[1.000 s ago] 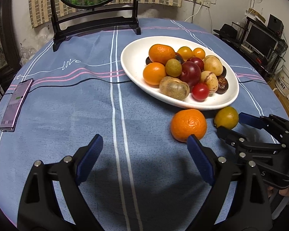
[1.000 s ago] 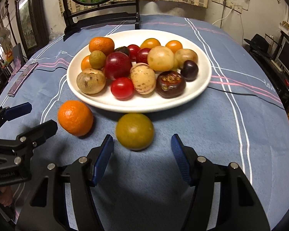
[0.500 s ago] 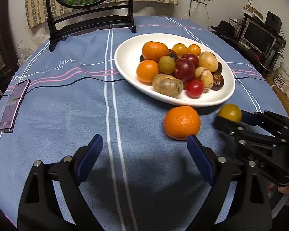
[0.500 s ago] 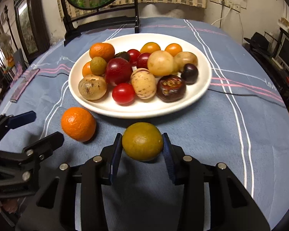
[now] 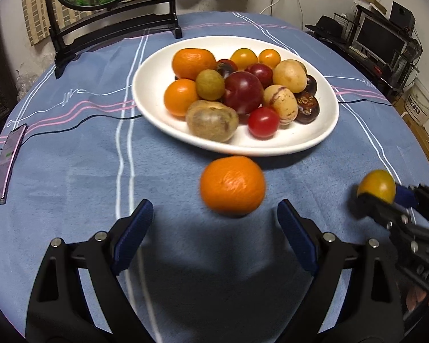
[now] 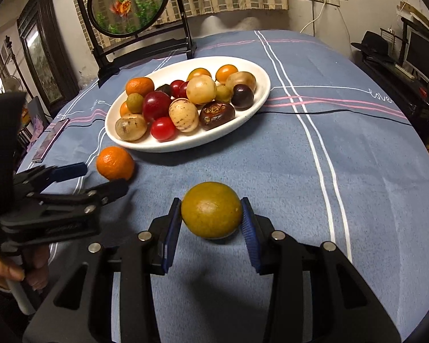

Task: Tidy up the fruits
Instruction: 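Grasp the last orange tangerine with the left tool while the right tool holds its fruit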

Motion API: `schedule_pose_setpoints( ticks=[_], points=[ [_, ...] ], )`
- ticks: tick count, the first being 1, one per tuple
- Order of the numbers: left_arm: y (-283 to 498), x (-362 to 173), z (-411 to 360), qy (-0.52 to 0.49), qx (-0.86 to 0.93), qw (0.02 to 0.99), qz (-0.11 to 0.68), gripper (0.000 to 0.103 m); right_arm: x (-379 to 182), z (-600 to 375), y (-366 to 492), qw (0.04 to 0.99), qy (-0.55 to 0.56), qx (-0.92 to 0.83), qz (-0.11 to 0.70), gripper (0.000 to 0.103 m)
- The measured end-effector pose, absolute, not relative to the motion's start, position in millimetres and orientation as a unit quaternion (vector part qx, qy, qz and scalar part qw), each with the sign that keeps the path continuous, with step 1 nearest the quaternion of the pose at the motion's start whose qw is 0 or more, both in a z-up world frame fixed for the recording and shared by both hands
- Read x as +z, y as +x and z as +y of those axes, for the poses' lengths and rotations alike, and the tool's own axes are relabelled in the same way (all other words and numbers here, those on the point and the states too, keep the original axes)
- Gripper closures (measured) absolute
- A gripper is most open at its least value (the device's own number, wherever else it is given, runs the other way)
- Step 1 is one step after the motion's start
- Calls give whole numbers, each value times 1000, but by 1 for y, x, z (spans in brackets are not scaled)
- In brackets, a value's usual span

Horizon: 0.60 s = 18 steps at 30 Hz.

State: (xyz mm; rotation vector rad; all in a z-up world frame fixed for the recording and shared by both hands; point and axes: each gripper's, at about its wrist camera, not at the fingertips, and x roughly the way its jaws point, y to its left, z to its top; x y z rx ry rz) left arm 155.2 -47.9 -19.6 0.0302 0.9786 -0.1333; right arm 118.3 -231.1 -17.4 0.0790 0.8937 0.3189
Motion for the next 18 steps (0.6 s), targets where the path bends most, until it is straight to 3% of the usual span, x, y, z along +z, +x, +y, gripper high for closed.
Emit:
schedule_pose_setpoints(
  ticks=[9,13,18],
  points=[
    [174,-32,-59,21,-60,868,492,23,-22,-235,118,886,45,156,434,62],
    [174,-29,-59,29,-67,872,484,57,-23,-235,118,886,46,155,434,62],
    [170,-27,-55,20,-72,870,488,57,-23,-233,116,887,43,154,434,62]
  ],
)
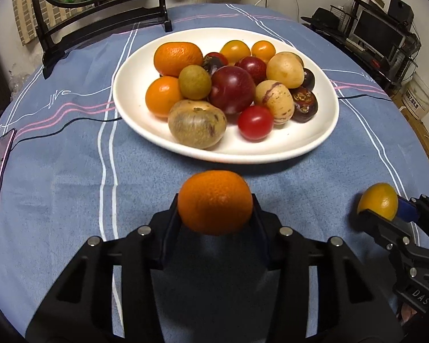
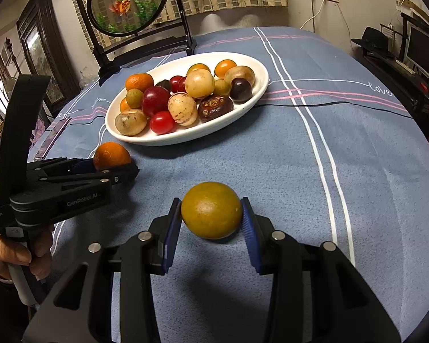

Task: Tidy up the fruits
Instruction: 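Grasp the last orange tangerine with the left tool while the right tool holds its fruit, then carry both fruits onto the white plate and open both tools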

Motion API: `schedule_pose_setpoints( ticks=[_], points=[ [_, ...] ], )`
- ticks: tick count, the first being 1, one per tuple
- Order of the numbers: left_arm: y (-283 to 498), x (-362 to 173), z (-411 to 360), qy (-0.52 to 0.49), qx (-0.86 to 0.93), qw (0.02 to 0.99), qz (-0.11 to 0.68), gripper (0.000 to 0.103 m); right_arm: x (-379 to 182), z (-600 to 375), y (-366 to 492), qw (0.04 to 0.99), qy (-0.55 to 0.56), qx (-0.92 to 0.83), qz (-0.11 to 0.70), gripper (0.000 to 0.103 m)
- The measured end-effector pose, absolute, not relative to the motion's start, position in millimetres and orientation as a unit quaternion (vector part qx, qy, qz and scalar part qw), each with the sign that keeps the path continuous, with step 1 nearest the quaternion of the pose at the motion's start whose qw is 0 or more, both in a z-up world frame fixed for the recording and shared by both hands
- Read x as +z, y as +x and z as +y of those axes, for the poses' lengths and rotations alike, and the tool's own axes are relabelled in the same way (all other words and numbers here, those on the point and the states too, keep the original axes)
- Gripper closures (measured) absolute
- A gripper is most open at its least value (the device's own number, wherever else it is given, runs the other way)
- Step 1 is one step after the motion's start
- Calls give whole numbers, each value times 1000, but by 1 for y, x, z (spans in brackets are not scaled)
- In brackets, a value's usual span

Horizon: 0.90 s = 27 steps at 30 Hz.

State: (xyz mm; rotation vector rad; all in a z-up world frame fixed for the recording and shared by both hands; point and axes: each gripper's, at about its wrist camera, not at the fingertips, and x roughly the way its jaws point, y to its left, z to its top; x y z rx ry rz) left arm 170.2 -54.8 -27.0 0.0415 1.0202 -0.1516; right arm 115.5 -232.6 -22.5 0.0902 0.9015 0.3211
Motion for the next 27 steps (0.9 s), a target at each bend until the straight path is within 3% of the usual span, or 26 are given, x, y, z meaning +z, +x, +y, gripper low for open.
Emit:
schedule_pose_setpoints(
  ticks=[15,27],
  points=[
    [136,6,-44,10,-90,883,461,57,-9,-226,101,895,33,155,418,62],
    [138,55,-46,24,-109,902,417,57,34,-225,105,913,22,169,371,62]
  ],
)
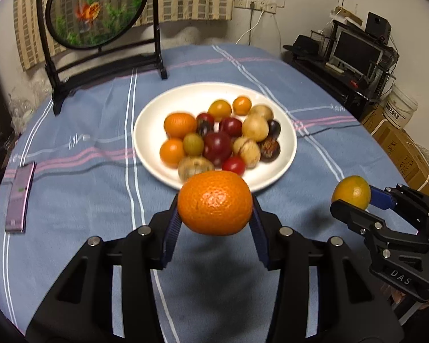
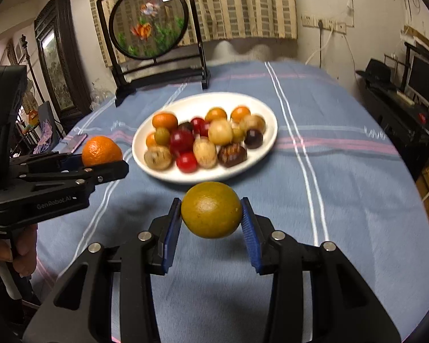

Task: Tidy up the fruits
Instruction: 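Carry both fruits onto the white plate and open both tools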

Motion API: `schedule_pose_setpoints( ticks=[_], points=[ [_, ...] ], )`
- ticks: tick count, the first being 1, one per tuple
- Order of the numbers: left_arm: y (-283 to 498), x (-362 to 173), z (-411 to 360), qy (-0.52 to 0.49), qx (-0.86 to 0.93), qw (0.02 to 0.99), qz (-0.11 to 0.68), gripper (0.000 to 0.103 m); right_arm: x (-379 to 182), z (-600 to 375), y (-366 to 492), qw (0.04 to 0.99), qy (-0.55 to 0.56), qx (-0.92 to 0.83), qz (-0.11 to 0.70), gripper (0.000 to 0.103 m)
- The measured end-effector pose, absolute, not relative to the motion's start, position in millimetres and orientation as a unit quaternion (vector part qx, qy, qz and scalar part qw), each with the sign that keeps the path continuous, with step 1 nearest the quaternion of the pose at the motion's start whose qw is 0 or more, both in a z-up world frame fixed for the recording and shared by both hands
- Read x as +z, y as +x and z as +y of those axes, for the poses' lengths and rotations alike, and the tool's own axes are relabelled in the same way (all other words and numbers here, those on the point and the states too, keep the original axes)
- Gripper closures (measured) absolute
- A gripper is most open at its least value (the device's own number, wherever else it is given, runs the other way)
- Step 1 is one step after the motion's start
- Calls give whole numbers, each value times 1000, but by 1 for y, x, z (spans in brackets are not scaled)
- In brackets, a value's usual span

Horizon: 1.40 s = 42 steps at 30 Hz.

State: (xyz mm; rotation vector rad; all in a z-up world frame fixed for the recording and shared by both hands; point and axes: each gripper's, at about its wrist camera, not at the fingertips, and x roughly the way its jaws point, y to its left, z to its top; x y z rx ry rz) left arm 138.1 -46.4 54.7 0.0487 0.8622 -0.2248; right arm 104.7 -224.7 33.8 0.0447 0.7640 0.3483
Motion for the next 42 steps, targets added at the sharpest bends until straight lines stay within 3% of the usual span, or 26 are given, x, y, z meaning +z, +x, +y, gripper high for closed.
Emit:
schedule_pose_setpoints(
  ticks=[9,27,32,35,37,39,42],
  points=[
    [192,65,-60,30,-110,902,416,57,58,-220,150,920,30,177,347,62],
    [278,39,-61,35,-66,908,412,56,25,-200,260,908,48,153,387,61],
    [286,37,-63,42,-53,915,398,45,11,-207,265,908,66,142,388,60],
    [291,33,-59,28,-48,916,398,26,10,-211,265,910,72,141,384,59],
    [295,31,-53,10,-59,917,394,19,10,-215,265,909,82,142,382,57],
    [297,29,-48,-3,-60,915,399,17,10,-217,263,910,90,140,378,46],
    [293,31,-47,-11,-63,914,401,14,10,-218,261,909,93,144,379,45]
  ],
)
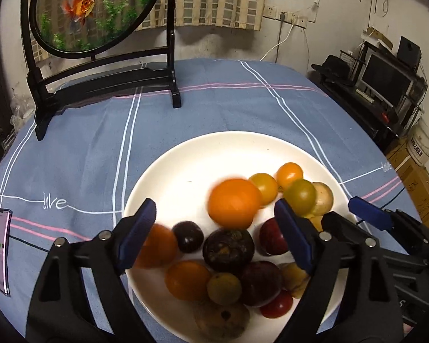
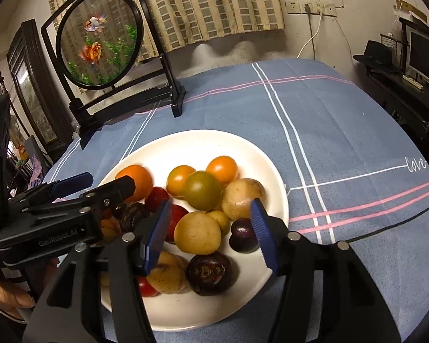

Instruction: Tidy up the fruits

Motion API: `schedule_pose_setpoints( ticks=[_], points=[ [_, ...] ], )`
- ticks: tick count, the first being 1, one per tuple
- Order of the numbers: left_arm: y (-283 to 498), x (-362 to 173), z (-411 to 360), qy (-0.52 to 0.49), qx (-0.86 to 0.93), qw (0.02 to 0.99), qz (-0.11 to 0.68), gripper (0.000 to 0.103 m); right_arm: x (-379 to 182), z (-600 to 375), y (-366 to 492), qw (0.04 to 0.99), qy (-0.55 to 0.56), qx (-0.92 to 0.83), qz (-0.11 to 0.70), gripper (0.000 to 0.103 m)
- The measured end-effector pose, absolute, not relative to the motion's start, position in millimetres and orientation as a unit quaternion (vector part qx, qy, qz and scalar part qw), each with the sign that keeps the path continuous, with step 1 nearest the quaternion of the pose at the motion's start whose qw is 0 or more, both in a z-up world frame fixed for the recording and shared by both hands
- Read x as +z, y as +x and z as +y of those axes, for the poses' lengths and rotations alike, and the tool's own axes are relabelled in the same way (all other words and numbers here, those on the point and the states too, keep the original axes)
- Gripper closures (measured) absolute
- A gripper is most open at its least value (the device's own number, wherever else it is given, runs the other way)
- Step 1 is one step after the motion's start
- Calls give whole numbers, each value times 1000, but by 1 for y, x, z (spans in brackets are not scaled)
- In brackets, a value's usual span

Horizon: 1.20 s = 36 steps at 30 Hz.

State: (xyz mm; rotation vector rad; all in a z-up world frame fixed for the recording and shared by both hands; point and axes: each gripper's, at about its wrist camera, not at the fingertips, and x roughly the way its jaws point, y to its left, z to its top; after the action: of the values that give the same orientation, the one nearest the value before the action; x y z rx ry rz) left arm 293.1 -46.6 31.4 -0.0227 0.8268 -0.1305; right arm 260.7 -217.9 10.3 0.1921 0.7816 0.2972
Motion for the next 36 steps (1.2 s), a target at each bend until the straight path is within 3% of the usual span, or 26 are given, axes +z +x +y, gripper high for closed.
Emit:
schedule_pose_setpoints(
  ticks=[14,36],
  points=[
    [228,36,-35,6,-42,913,405,7,11,-219,213,914,39,100,390,38],
    [96,43,-21,-37,-52,917,393,2,9,-209,103,918,-14,101,383,37]
  ],
)
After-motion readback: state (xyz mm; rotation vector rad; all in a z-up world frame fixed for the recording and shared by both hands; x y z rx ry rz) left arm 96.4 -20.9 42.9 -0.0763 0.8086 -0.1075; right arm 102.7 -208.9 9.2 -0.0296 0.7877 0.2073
